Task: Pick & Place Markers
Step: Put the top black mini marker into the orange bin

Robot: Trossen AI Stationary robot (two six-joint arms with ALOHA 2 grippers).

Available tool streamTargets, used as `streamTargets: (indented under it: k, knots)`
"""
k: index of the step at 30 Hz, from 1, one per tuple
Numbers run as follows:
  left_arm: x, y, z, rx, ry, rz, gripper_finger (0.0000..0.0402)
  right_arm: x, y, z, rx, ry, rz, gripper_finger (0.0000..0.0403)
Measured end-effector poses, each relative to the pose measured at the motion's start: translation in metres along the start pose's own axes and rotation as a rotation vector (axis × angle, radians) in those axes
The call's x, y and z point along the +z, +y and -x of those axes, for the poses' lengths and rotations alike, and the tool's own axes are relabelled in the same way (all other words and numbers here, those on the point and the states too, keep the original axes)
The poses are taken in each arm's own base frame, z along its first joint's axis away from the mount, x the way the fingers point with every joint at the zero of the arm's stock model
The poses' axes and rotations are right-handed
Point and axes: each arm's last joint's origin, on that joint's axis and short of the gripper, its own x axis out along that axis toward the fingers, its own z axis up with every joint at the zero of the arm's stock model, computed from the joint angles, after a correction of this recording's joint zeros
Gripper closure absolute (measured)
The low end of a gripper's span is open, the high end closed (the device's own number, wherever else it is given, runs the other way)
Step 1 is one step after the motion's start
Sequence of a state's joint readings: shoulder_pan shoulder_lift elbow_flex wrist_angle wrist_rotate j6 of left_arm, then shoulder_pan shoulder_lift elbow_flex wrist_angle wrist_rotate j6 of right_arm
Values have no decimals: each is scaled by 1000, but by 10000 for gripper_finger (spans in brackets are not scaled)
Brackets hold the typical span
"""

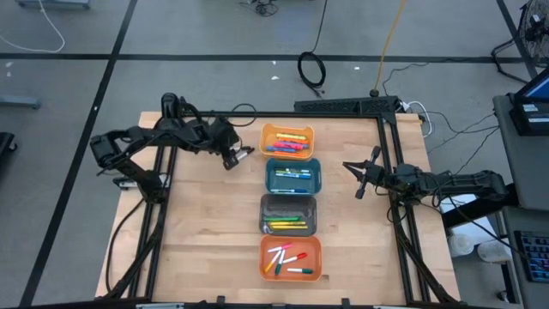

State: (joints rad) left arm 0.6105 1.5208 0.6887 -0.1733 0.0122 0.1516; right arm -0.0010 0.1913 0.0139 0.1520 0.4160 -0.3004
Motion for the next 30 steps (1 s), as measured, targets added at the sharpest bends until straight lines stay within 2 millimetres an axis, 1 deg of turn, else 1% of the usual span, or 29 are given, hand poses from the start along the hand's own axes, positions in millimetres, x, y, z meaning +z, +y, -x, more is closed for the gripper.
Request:
streamTargets:
  k: [6,12,15,19,26,30]
  knots:
    - [-3,-3,-2,32,-9,-15,231,0,0,0,0,0,0,392]
    - [0,-15,-3,-34,-51,-15,231,0,0,0,0,-1,0,392]
    - [1,-19,-4,-8,-53,-65,231,0,0,0,0,-1,0,392]
    - [-1,-20,-12,29,-35,-95,231,0,0,0,0,-1,0,392]
    - [-2,-19,-38,49,-41,-82,231,0,0,0,0,0,0,392]
    - [-4,-19,-44,44,-31,-62,231,0,0,0,0,-1,0,392]
